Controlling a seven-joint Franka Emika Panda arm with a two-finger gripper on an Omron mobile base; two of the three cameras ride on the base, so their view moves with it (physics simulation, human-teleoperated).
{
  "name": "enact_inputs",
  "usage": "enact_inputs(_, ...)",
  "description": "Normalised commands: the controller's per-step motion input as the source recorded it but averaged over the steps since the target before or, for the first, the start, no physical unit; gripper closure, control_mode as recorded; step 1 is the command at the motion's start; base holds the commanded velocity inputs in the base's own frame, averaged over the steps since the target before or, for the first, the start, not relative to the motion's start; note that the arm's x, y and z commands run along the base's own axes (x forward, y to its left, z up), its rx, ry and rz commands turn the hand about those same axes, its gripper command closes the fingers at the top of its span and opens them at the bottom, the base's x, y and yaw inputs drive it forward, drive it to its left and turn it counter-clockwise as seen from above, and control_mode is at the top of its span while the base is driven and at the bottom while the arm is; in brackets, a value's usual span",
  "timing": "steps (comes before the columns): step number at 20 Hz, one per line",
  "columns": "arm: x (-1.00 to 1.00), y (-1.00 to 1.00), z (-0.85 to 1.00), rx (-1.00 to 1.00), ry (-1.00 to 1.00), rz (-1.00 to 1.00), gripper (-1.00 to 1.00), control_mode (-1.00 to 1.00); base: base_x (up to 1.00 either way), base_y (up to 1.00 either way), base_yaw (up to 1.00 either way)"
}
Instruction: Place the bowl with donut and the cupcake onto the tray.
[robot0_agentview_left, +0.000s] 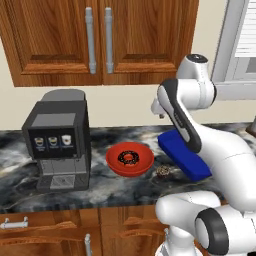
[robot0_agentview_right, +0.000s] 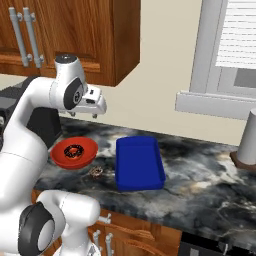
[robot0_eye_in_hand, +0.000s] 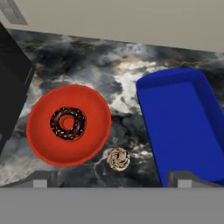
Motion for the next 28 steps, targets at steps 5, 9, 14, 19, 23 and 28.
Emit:
enact_inputs(5,0.0,0.0,0.0,0.0,0.0,0.0,-1.0,1.0,0.0,0.0,0.0)
enact_inputs(9,0.0,0.0,0.0,0.0,0.0,0.0,-1.0,1.0,0.0,0.0,0.0)
enact_inputs(14,0.0,0.0,0.0,0.0,0.0,0.0,-1.0,1.0,0.0,0.0,0.0)
enact_inputs(19,0.0,0.0,0.0,0.0,0.0,0.0,-1.0,1.0,0.0,0.0,0.0)
enact_inputs(23,0.0,0.0,-0.02,0.0,0.02,0.0,-1.0,-1.0,0.0,0.0,0.0)
enact_inputs(28,0.1,0.24,-0.32,0.03,0.01,-0.03,-1.0,-1.0,0.0,0.0,0.0)
